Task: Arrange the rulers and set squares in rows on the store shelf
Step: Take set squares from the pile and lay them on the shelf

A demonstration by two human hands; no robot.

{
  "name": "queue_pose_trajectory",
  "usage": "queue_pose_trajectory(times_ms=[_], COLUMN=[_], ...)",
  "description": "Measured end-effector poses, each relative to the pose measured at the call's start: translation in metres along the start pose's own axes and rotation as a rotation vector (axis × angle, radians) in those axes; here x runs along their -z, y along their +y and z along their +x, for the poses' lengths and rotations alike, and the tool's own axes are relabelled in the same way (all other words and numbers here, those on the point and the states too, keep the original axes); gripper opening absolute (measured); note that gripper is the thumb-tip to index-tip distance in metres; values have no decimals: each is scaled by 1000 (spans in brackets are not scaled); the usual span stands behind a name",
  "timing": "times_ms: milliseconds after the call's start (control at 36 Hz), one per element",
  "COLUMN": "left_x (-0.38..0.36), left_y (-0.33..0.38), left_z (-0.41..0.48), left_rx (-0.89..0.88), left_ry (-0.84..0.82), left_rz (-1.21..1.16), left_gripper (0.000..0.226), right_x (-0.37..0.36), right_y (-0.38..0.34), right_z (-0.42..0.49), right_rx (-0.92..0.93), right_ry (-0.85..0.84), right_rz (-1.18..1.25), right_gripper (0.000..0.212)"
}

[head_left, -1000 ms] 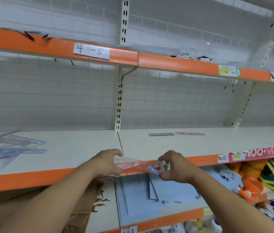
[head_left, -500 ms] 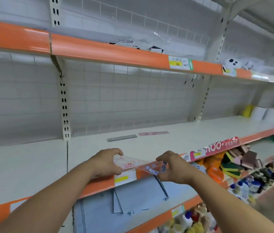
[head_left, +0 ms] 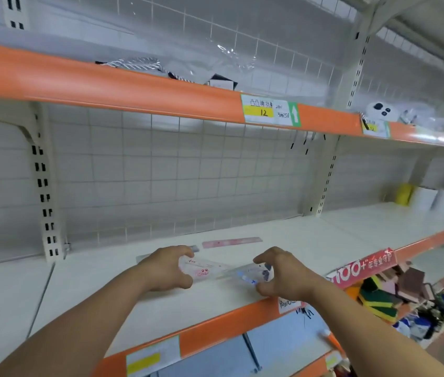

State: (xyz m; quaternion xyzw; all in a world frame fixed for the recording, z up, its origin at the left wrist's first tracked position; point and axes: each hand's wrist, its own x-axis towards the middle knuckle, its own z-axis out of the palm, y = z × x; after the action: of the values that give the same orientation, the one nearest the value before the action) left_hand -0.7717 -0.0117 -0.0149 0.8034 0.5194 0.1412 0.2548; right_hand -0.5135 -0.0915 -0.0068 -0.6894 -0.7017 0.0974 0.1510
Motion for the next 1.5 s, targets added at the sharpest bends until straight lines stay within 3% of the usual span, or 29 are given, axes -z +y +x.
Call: queue_pose_trajectory(times_ms=[806, 1083, 1500], left_x=[-108, -115, -115], left_y=[105, 120, 114], left_z=[51, 48, 45], left_rx=[352, 466, 457], left_ry=[118, -26, -31], left_rz=[-32, 160, 184], left_gripper=[57, 65, 76], right_x=[34, 26, 17], right_y=[185, 197, 196], right_z=[85, 88, 91], right_rx=[338, 352, 315], right_ry=[-280, -340, -364], right_rz=[-60, -35, -70], right_gripper=[64, 63, 62])
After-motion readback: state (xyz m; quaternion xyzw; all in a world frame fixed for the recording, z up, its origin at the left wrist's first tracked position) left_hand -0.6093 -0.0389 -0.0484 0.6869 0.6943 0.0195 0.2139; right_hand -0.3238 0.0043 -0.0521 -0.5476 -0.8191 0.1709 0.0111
